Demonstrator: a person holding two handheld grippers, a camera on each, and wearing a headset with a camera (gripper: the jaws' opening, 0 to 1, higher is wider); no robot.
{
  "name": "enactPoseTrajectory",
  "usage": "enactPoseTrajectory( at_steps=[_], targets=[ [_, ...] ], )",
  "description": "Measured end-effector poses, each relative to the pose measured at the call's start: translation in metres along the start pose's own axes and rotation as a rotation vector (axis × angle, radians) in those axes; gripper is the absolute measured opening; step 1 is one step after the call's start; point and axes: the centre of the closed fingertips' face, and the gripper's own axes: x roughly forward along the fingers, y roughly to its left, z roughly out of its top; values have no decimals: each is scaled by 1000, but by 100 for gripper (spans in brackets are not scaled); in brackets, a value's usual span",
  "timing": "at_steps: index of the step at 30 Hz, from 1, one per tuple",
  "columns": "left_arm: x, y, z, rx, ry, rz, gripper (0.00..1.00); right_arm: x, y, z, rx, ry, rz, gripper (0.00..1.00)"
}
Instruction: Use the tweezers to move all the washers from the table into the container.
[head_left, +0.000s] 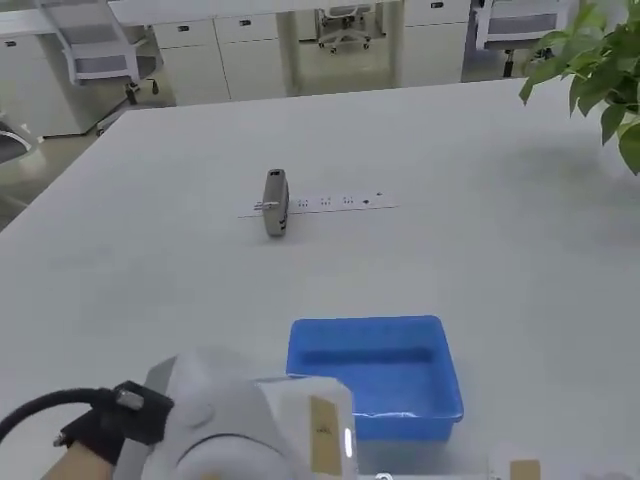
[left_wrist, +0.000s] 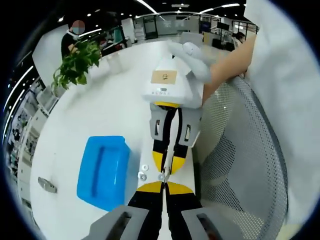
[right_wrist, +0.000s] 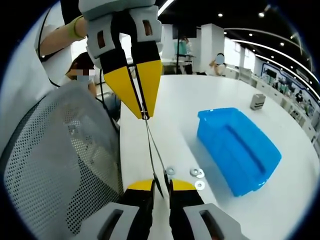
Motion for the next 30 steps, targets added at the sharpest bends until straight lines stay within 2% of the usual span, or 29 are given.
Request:
enactPoseTrajectory(
  at_steps=[3,16,23,27,30],
  targets=[
    [-1,0,3,31,12,2,0,1,-1,3,1,-13,-4,7],
    [-2,3,7,83,38,-3,0,8,-2,11,-31,-40,-6,6],
    [0,5,9,83,42,-15,0,9,-4,10,13,-52,8,6],
    [1,6,11,101,52,-24,0,10,-3,12,7,-54,9,7],
    [4,7,10,87,54,-41,0,11,-3,9,16,-45,14,6]
  ],
)
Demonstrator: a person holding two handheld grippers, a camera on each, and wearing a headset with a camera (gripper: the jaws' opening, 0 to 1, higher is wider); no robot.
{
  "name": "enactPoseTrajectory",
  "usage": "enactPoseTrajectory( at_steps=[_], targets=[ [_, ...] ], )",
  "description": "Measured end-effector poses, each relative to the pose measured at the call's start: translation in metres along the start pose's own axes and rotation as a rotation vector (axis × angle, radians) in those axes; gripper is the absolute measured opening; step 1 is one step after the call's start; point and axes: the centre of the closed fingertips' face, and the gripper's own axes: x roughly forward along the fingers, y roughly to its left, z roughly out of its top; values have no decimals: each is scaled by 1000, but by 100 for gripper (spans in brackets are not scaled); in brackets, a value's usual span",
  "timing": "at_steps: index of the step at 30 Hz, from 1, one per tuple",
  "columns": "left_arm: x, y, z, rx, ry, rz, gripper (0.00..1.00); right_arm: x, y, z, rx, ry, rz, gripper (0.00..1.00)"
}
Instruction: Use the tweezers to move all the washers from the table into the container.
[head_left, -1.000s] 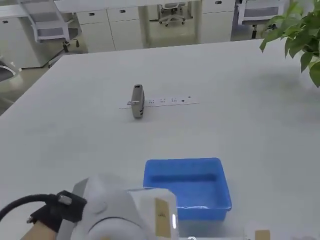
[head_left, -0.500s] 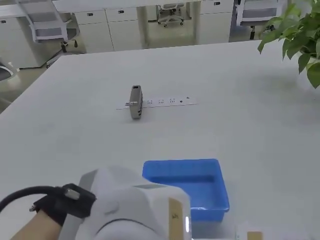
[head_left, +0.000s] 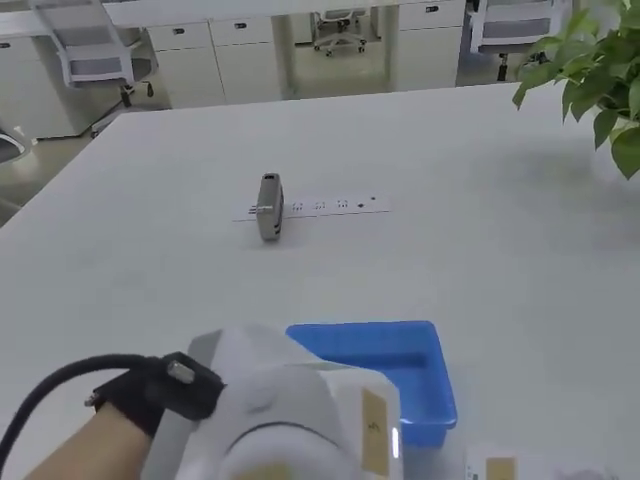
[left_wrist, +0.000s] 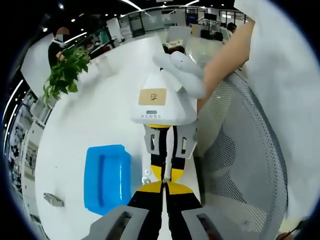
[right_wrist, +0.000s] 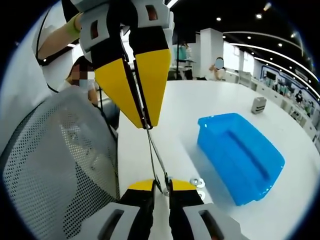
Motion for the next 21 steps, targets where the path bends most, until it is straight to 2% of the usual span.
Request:
enactPoseTrajectory(
  at_steps=[4,8,10,11,13,16,18,19,21],
  targets=[
    [-1,5,1,-56,-22,-28,0,0,-2,0,40,-12,5,6],
    [-1,8,-1,-80,-22,-59,0,-1,-2,-1,55,-6,6,8],
    [-1,10,-1,-85,-17,-70,0,-2,-1,4,55,-21,6,10],
    [-1,9,-2,-84,-12,-78,0,-4,-1,8,52,-36,5,10],
    [-1,9,-2,-86,-6,-91,0,-7,-1,20,-12,-69,-6,11],
    [0,9,-3,-87,-1,-101,0,-8,0,32,1,-98,12,12],
    [0,11,-3,-93,-7,-102,0,-7,-4,36,-28,-96,5,7],
    [1,14,-2,-110,-16,-88,0,-5,-3,33,-50,-72,19,5],
    [1,15,-2,-125,-17,-106,0,-4,-3,31,-36,-63,23,5]
  ],
)
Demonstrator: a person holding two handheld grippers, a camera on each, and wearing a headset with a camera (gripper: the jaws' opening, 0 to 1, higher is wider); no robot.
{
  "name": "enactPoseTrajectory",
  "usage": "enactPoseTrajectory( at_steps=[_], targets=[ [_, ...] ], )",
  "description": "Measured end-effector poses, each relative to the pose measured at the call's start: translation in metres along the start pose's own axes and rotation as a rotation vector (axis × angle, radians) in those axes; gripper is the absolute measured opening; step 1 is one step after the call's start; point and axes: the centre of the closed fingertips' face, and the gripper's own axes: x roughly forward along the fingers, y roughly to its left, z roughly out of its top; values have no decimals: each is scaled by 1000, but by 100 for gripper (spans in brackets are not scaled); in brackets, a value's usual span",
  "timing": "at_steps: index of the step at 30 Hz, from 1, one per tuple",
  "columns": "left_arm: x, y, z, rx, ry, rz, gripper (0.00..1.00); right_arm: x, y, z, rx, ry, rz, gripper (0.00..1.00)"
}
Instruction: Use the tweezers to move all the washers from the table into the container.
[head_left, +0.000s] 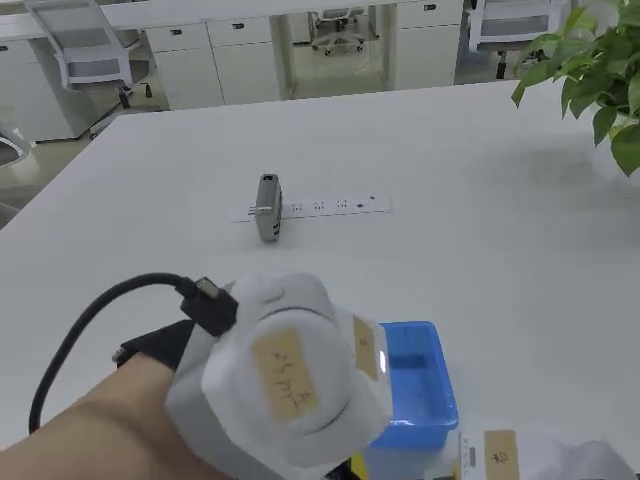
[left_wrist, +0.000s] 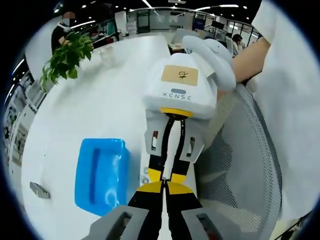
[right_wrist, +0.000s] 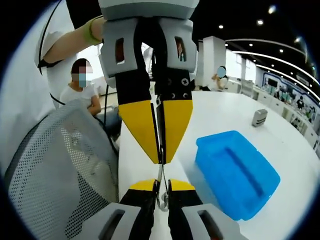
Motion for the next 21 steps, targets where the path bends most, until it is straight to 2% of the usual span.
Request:
enactPoseTrajectory(
  at_steps=[3,5,6,8,9,10,11,14,15,17,20,21],
  targets=[
    [2,-1,3,-13,-21,-11,0,-2,-1,-1,12,14,10,5],
    [5,-1,6,-32,-50,-14,0,-3,-1,-3,-28,31,25,3],
    [6,1,7,-39,-65,2,0,-4,-2,-4,-32,36,17,2],
    [7,2,11,-76,-111,20,0,-5,-4,-5,13,32,28,2],
    [5,5,12,-88,-143,48,0,-5,-5,-5,21,24,25,2],
    [5,7,12,-90,-157,61,0,-5,-7,-5,32,15,20,2],
    [1,8,13,-116,-206,89,0,-6,-7,-5,77,-2,23,1],
    [-11,11,11,-222,-315,142,0,-8,-12,-6,126,-22,16,1],
    [-15,13,9,-256,-353,164,4,-8,-12,-6,158,-30,21,1],
    [-27,15,2,-380,-458,207,10,-9,-16,-7,193,-48,16,1],
    [-37,15,-14,-496,-539,277,19,-11,-19,-6,250,-71,18,1],
    [-39,13,-19,-529,-556,286,21,-12,-20,-6,270,-76,17,1]
  ],
)
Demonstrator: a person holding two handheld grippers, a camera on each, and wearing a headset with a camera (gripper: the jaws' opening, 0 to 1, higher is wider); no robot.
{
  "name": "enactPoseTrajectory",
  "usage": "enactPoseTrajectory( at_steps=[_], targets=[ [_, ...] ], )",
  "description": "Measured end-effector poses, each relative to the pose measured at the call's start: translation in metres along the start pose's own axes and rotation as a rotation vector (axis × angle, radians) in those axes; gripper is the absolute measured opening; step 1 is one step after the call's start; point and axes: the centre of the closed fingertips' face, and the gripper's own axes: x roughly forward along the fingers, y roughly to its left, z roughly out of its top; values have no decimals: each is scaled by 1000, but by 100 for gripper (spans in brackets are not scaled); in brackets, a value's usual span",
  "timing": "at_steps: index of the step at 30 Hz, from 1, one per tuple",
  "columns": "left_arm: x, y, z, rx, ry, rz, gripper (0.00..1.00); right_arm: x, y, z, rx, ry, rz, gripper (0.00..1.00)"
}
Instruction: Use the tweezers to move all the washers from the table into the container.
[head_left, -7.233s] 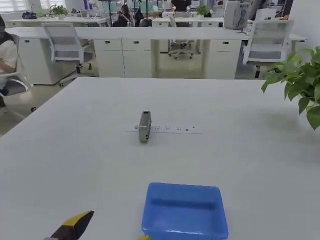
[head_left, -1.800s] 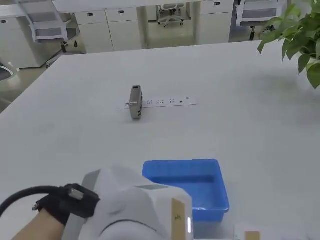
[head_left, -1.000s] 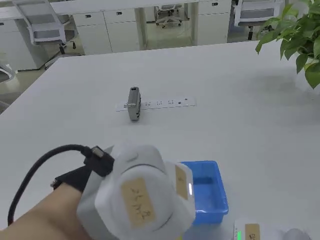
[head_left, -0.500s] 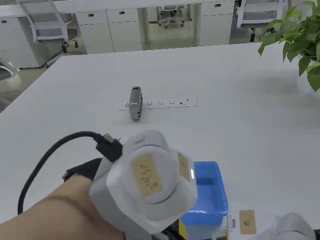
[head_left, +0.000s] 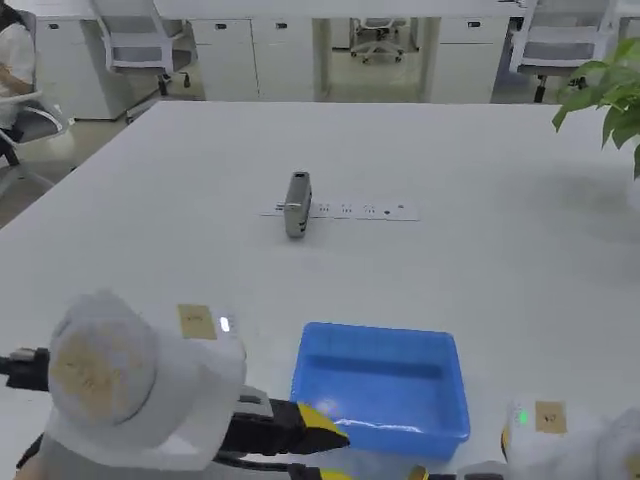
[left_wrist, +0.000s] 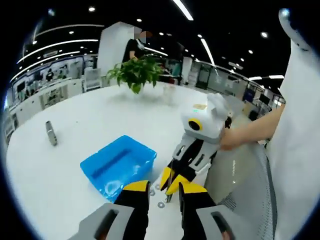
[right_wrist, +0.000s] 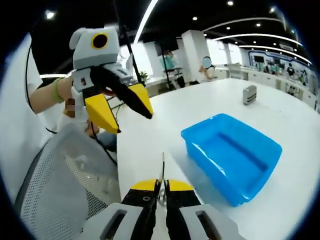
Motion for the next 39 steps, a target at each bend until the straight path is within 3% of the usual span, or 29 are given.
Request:
enactPoseTrajectory(
  at_steps=[4,10,13,15,18,19,21,22,24,27,33,39],
  targets=[
    [-15,5,-14,-43,-57,95,33,-6,-6,8,96,-49,-1,1],
    [-27,3,-18,-91,-193,193,52,-20,-16,17,156,-88,-23,2],
    [-29,1,-22,-76,-202,223,57,-29,-20,22,177,-107,-36,2],
    [-32,6,-24,-17,-207,285,56,-32,-22,23,179,-107,-46,2],
    [-33,8,-17,-107,-311,296,67,-40,-26,27,179,-112,-70,2],
    [-34,9,-16,-116,-325,308,72,-42,-27,29,177,-115,-76,2],
    [-35,13,-19,-91,-308,336,77,-47,-30,33,171,-120,-91,2],
    [-36,19,-21,-69,-291,373,79,-52,-33,38,164,-130,-107,2],
    [-37,20,-15,-85,-335,380,85,-57,-37,43,158,-141,-123,2],
    [-39,22,-15,-75,-341,396,91,-65,-45,52,139,-153,-145,2],
    [-46,28,-13,-33,-352,463,91,-72,-70,69,107,-163,-197,2],
    [-46,28,-14,-39,-351,463,92,-69,-87,77,79,-146,-237,2]
  ],
)
